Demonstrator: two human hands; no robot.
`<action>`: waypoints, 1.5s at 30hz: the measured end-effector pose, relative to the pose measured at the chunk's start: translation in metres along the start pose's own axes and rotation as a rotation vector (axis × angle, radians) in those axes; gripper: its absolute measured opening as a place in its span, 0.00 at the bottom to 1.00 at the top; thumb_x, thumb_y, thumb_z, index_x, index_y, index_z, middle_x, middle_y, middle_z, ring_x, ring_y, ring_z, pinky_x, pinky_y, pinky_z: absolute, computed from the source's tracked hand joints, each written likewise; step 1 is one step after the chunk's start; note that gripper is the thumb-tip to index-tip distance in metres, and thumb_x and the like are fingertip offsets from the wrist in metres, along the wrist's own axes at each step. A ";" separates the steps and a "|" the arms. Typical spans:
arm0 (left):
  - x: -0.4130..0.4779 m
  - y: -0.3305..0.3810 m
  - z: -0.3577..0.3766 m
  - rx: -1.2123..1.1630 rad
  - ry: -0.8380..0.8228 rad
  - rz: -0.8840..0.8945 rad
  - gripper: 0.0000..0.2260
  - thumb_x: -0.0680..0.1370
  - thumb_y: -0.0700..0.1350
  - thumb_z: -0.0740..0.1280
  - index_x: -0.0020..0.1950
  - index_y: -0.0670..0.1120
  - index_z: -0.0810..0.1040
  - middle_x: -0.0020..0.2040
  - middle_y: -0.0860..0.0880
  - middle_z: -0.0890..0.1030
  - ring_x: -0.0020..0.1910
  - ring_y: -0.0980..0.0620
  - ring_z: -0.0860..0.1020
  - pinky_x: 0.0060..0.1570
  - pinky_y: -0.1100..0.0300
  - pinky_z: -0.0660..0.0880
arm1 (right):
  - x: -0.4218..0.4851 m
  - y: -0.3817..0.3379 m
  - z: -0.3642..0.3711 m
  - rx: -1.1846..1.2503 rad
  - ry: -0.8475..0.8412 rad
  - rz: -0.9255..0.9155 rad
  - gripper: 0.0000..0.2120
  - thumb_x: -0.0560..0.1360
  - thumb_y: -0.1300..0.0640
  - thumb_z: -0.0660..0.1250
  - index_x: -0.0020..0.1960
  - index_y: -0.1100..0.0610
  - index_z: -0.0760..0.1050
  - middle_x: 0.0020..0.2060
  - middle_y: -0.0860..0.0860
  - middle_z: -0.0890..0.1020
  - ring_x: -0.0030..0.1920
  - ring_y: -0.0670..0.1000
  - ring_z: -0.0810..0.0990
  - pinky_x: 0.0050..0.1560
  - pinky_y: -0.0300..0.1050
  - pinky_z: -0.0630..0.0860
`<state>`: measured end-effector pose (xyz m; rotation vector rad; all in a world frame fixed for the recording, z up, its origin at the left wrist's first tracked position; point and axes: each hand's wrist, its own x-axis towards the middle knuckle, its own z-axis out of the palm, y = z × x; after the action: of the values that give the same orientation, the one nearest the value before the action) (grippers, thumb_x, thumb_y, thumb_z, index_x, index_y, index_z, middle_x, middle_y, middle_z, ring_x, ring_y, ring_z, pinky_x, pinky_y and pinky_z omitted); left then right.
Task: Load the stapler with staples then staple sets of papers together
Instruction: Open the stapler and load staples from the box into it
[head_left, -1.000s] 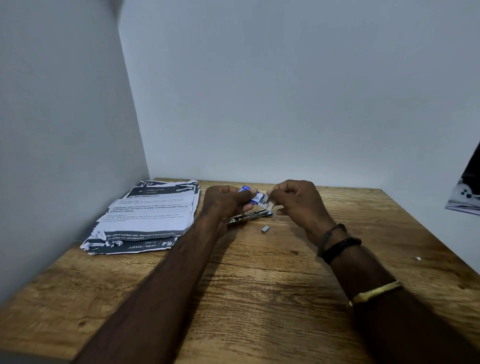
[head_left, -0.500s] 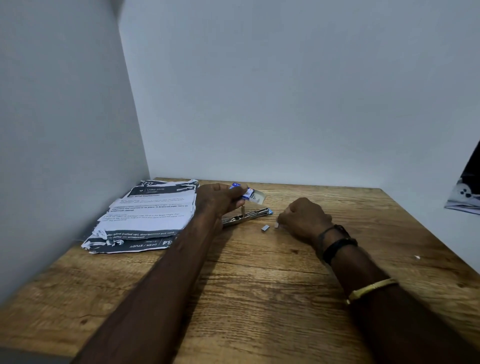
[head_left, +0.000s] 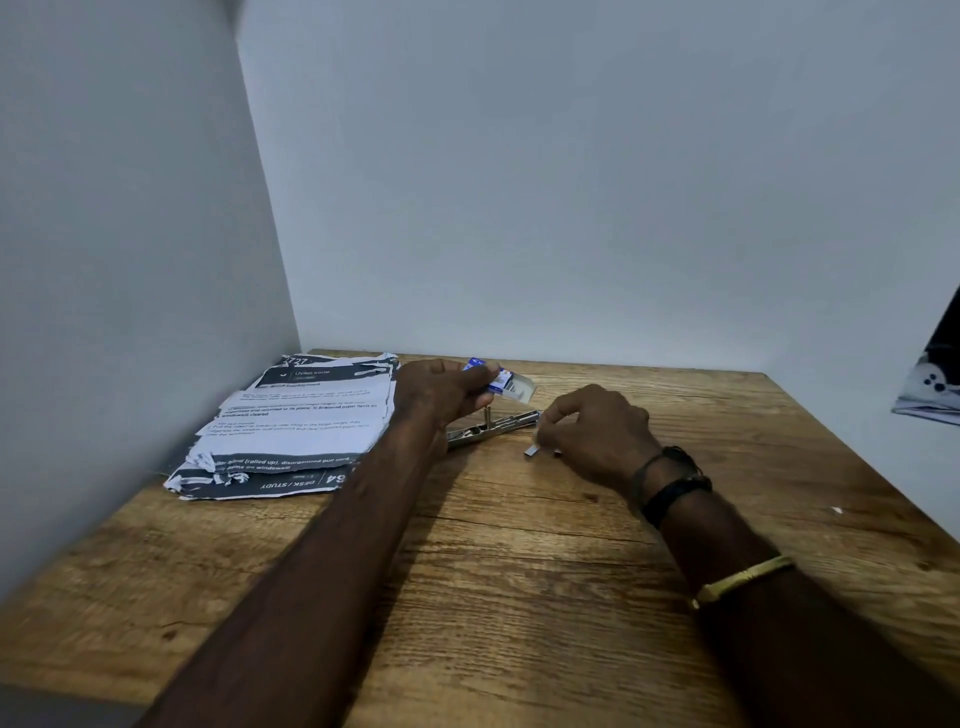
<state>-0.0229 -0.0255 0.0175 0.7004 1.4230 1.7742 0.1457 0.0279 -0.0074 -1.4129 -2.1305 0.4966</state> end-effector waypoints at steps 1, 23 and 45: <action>0.000 0.000 0.000 0.001 0.000 0.003 0.16 0.69 0.34 0.79 0.33 0.41 0.72 0.40 0.37 0.83 0.37 0.45 0.84 0.38 0.60 0.83 | -0.001 -0.001 0.002 -0.028 -0.031 -0.022 0.05 0.71 0.46 0.73 0.44 0.45 0.86 0.54 0.42 0.84 0.63 0.53 0.75 0.69 0.58 0.61; 0.003 -0.004 -0.003 0.062 -0.022 -0.007 0.13 0.69 0.34 0.79 0.34 0.41 0.74 0.36 0.41 0.83 0.33 0.49 0.83 0.37 0.61 0.82 | 0.008 0.001 -0.012 0.385 0.184 -0.276 0.05 0.78 0.58 0.69 0.44 0.57 0.79 0.33 0.49 0.84 0.32 0.46 0.85 0.40 0.45 0.80; 0.001 -0.011 0.003 0.034 -0.135 -0.059 0.11 0.68 0.36 0.80 0.43 0.37 0.80 0.40 0.39 0.85 0.34 0.49 0.85 0.35 0.63 0.82 | 0.007 -0.003 -0.009 0.084 0.232 -0.383 0.03 0.76 0.55 0.70 0.44 0.49 0.83 0.42 0.48 0.79 0.42 0.48 0.76 0.42 0.46 0.69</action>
<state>-0.0189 -0.0216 0.0078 0.7729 1.3719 1.6292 0.1469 0.0332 0.0034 -0.9337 -2.0927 0.2556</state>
